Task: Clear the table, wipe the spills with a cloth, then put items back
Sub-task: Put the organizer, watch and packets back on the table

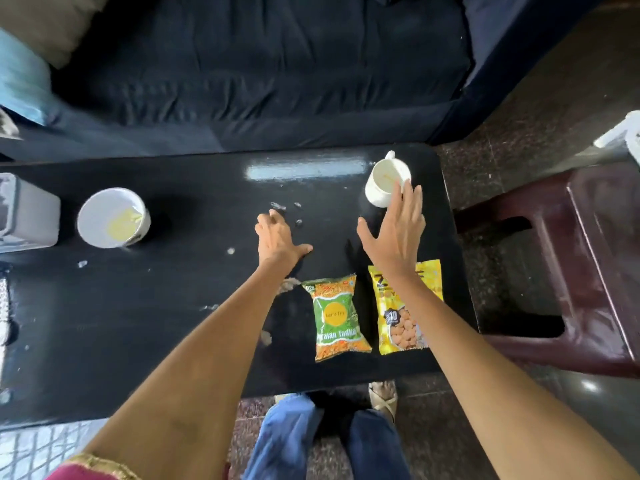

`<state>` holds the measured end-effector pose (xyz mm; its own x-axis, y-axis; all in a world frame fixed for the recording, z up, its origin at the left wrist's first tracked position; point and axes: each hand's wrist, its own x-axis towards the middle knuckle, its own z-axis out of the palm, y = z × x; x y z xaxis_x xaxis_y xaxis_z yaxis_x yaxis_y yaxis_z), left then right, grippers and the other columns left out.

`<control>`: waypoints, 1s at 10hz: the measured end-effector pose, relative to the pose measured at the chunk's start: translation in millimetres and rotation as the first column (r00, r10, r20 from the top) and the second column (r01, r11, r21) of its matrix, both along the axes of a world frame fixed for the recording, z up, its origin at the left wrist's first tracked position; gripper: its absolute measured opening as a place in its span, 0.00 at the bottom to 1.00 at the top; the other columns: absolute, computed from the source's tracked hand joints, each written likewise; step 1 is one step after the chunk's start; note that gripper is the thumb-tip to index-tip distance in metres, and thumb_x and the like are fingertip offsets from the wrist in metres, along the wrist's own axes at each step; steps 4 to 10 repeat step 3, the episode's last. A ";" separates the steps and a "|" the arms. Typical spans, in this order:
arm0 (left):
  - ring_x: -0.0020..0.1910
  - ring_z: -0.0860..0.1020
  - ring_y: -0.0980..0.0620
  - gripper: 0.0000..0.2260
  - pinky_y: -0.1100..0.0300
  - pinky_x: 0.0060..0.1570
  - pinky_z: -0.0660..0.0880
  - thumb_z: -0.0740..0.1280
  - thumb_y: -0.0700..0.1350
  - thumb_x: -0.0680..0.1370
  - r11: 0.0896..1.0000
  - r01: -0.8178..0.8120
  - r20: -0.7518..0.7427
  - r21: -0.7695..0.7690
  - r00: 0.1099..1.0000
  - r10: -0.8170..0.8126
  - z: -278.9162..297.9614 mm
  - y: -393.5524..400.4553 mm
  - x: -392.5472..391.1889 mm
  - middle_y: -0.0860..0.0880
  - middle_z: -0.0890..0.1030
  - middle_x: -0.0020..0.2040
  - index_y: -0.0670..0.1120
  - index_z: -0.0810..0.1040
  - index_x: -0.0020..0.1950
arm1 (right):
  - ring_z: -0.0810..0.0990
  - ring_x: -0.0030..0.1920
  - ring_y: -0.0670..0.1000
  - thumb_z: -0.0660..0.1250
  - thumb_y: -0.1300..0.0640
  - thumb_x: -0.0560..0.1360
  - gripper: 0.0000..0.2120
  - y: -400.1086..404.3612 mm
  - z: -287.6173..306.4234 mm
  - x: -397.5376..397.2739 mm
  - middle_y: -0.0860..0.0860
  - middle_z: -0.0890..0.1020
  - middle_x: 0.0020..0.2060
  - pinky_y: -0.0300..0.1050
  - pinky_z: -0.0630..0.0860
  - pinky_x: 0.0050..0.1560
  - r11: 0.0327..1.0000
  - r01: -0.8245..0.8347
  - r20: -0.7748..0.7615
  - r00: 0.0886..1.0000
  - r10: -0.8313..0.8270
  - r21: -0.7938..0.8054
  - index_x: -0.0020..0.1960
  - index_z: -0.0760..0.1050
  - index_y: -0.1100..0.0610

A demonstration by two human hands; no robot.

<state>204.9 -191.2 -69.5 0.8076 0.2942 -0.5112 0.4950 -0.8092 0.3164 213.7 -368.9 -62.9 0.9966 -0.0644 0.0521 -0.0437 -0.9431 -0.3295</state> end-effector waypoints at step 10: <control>0.66 0.64 0.44 0.26 0.50 0.62 0.69 0.60 0.50 0.80 0.996 0.090 0.182 0.000 0.979 -0.089 38.7 6.5 -105.0 0.44 0.65 0.69 0.42 0.58 0.74 | 0.60 0.72 0.64 0.63 0.51 0.76 0.31 32.6 22.1 -82.0 0.64 0.64 0.71 0.60 0.64 0.67 0.986 -0.139 -0.002 0.990 0.140 0.091 0.73 0.59 0.66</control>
